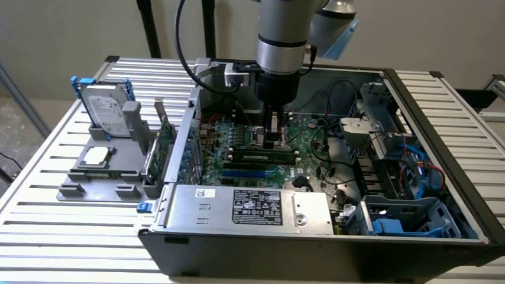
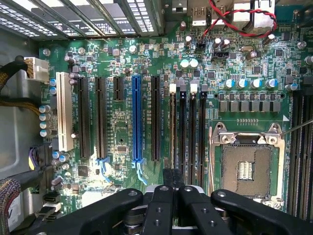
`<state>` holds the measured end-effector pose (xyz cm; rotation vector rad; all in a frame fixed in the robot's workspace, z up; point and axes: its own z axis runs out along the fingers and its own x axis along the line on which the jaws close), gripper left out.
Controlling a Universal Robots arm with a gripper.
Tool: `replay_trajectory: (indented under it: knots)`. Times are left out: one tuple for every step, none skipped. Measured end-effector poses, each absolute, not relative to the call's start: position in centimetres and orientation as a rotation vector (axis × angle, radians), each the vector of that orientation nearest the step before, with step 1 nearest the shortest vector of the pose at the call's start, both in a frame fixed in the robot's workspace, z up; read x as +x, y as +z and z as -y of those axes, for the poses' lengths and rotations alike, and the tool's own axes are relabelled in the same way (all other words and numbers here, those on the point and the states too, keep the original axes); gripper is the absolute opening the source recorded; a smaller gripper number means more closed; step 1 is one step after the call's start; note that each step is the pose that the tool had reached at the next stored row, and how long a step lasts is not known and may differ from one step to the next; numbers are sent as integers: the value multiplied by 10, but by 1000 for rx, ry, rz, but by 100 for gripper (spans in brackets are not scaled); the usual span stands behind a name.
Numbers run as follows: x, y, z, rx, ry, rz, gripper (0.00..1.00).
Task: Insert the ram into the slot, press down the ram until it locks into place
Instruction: 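Press down the ram until it locks into place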
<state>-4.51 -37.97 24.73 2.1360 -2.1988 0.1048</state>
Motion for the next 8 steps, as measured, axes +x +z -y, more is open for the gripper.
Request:
replay_trajectory:
  knots:
    - [-45,247,380,2136,105,2199,11]
    - [-45,247,380,2136,105,2199,11]
    - [-45,247,380,2136,105,2199,11]
    - [-45,247,380,2136,105,2199,11]
    - [-45,247,380,2136,105,2199,11]
    - [-45,247,380,2136,105,2199,11]
    - [-45,247,380,2136,105,2199,11]
    - [-45,247,380,2136,105,2199,11]
